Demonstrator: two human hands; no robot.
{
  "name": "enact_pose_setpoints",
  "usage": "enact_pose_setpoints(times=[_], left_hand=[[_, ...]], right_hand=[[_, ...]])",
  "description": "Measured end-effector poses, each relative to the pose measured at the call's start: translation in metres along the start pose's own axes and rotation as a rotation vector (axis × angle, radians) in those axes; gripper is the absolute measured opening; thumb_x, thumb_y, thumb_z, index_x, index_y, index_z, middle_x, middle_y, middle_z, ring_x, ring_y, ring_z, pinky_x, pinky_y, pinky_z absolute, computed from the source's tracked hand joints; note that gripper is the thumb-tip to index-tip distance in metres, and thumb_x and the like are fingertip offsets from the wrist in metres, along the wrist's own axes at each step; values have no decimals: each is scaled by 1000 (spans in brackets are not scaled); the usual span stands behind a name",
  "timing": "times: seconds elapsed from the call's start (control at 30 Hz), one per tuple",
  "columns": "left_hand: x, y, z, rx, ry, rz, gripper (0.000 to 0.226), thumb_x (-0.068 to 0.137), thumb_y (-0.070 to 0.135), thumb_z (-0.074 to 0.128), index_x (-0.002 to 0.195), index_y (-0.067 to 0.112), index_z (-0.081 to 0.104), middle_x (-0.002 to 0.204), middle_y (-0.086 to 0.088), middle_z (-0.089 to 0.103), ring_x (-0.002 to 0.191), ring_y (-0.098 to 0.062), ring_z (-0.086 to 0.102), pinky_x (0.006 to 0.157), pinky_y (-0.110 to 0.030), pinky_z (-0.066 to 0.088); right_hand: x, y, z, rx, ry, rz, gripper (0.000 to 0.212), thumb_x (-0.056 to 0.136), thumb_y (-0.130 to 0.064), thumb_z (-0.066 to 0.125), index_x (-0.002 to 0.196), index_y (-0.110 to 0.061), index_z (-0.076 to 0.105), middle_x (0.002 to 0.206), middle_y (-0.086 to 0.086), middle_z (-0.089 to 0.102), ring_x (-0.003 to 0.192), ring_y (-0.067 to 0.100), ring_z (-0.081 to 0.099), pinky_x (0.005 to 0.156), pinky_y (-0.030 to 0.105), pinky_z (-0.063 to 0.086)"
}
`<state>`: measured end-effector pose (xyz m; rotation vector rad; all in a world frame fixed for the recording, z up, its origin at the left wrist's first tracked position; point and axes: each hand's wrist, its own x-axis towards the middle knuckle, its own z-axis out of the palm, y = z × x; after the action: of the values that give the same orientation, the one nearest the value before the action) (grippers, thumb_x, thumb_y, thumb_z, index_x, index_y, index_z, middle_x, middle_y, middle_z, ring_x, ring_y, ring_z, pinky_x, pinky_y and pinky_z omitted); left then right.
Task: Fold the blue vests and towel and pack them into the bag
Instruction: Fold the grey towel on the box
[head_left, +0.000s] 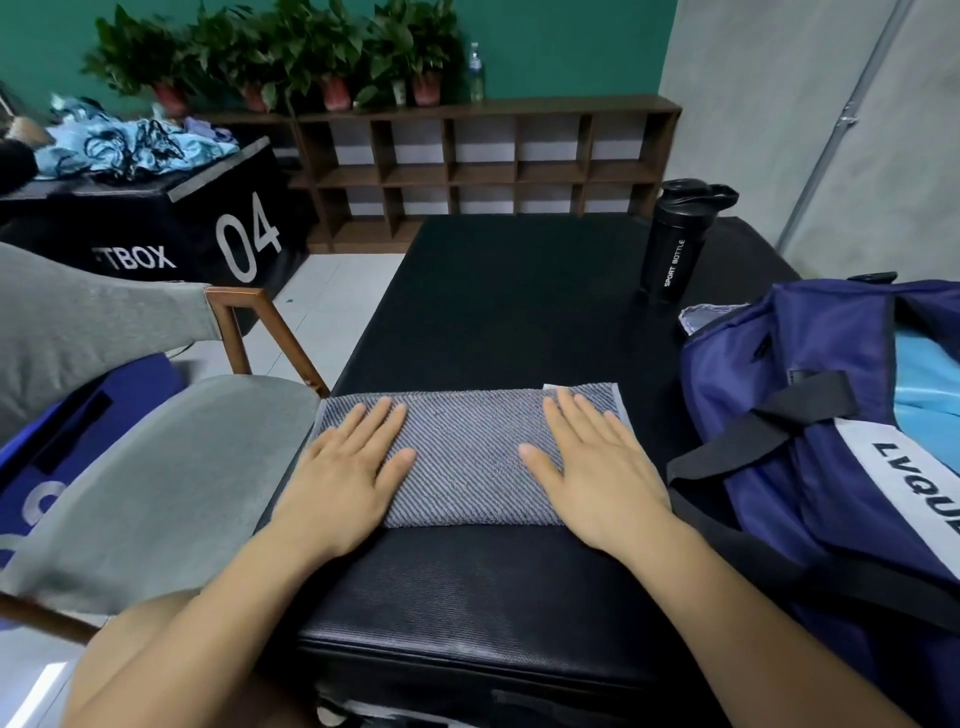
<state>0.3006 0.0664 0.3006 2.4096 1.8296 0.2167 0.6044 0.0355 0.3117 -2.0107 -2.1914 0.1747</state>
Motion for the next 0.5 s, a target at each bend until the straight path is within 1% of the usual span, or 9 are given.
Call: enact_pose_setpoints(times=[0.07,0.13,0.2,0.23,0.3,0.33,0.4,0.43,0.5], left_hand=[[-3,-18,-3,-47,-10,-76,88,92,82,-6,169,41,5,174,19,-4,163,-9,-5,134,-41,10],[-5,-29,-7,-163,-33,-175,81,99,80,10,169,40,10,176,18,1,164,-11,1,133,-43,14],[-7,-32,-10,-240,-13,-260,75,103,71,28,169,36,20,177,11,14,163,-17,15,130,-48,23],[-7,-33,-10,-246,17,-305,75,103,70,35,168,32,28,174,6,25,160,-23,25,127,-51,28],[-6,-31,-13,-196,86,-407,77,97,75,45,156,25,49,157,-4,47,144,-33,42,116,-55,39],[-6,-30,-15,-168,117,-447,76,94,78,50,147,24,56,146,-7,52,135,-36,46,111,-56,41],[-6,-30,-17,-188,171,-471,73,88,78,60,132,21,63,132,-9,54,126,-37,48,105,-55,44],[-5,-29,-18,-220,182,-472,71,86,77,64,127,18,63,129,-10,54,124,-37,48,105,-54,44],[-2,-32,-20,-265,151,-483,70,85,74,69,123,15,63,125,-10,52,124,-37,48,104,-51,45]], right_hand=[[-1,1,0,-4,8,9,81,105,-71,7,170,-25,-2,177,-8,-11,161,6,-13,132,34,-7],[-2,1,0,-7,22,16,82,104,-71,6,170,-23,-1,177,-7,-10,162,6,-11,132,33,-8],[-2,0,0,-6,33,21,82,104,-71,5,170,-22,-1,177,-6,-9,162,7,-10,131,33,-8],[-3,0,0,-7,37,21,82,104,-71,5,170,-22,-1,177,-6,-9,162,7,-10,132,33,-8],[-3,0,0,-9,43,20,82,104,-71,5,170,-22,-1,177,-5,-9,162,7,-10,132,33,-7],[-3,0,0,-9,45,20,82,105,-71,5,170,-22,-1,177,-5,-9,162,7,-10,132,34,-7],[-3,0,1,-10,47,19,82,105,-70,5,170,-22,-1,177,-5,-9,162,8,-10,132,35,-6],[-3,0,1,-10,48,19,82,105,-70,5,170,-21,-1,177,-5,-9,162,8,-10,133,35,-5],[-3,0,2,-6,53,19,82,105,-70,5,170,-21,-1,177,-5,-9,162,8,-10,133,35,-5]])
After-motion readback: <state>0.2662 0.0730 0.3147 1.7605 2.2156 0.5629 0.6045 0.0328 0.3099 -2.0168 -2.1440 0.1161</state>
